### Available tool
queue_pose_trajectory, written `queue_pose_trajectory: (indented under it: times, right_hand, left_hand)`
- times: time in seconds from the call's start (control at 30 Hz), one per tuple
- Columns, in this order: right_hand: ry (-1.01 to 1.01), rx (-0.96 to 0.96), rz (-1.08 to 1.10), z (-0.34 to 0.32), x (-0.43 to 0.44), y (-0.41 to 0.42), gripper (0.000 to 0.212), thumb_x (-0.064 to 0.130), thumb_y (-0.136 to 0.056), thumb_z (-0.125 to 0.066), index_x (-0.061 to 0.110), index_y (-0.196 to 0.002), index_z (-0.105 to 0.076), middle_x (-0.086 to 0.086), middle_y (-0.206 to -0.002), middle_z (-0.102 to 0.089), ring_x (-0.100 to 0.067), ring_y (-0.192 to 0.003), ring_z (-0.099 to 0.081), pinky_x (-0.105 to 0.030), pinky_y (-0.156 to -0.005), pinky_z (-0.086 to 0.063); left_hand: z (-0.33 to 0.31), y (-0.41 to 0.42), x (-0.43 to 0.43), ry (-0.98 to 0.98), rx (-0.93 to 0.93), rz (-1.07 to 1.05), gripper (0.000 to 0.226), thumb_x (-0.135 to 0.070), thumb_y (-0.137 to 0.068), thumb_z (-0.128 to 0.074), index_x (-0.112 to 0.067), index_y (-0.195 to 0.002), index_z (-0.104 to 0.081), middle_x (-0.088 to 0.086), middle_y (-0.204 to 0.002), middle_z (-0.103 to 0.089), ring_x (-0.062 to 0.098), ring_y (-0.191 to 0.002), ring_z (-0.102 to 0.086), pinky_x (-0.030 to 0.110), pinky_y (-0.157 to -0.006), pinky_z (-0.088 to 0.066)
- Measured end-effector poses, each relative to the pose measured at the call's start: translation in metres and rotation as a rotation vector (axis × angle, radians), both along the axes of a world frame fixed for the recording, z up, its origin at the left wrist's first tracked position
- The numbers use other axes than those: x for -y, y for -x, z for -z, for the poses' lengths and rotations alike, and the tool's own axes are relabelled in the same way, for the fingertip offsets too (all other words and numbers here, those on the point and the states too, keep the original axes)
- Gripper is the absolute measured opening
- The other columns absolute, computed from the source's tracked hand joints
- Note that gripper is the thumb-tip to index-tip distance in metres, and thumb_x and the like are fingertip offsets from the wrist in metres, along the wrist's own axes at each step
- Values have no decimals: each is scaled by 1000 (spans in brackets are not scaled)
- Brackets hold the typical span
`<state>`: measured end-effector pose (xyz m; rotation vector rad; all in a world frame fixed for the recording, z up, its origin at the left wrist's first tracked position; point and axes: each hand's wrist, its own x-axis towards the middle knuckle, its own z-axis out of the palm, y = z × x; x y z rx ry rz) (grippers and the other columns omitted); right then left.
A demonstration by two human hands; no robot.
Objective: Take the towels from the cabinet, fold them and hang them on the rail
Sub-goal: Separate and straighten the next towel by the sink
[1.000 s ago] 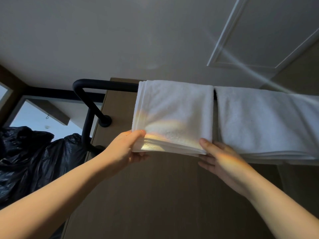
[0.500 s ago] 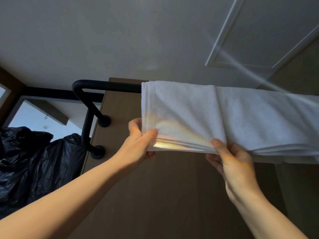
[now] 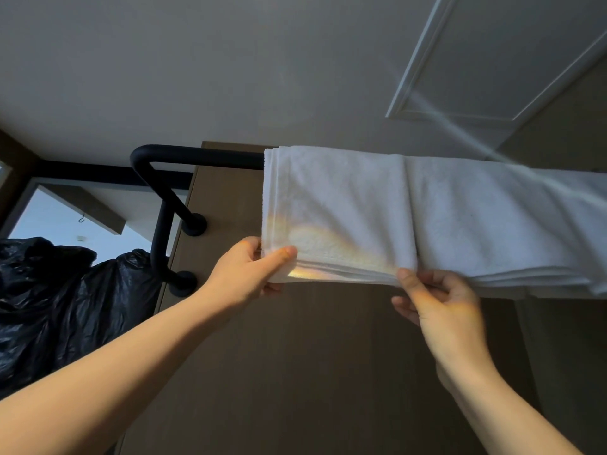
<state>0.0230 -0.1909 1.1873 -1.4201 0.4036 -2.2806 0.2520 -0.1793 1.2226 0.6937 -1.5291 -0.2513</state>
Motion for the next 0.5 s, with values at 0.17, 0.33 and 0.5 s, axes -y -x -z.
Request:
queue_pose_trajectory:
  times: [0.17,0.33,0.5]
  right_hand:
    - [-17,-2,-11,-4,-2,1,18,7,-87,-68,2,-98,-56,-11,-84,-62,-15,-60,-60,-18,-60,-56]
    - [-4,65,-12,-4,0,-2,17,6,-87,-69,4,-96,-54,-9,-82,-58,-14,-61,-56,-17,-59,-56]
    - [-8,136,8,-4,5,-4,17,6,-87,-69,9,-89,-52,-10,-83,-56,-13,-58,-54,-18,-59,-56]
  left_hand:
    - [1,-2,1,15,14,-32,33,-37,-88,-65,-13,-110,-64,6,-101,-71,14,-67,-66,28,-66,-58]
    - [3,3,4,44,-13,-45,26,-31,-89,-64,-13,-109,-64,5,-102,-71,20,-81,-69,29,-66,-59]
    - [-1,8,4,36,14,-14,24,-27,-91,-63,-15,-112,-63,4,-104,-71,20,-90,-70,27,-65,-59]
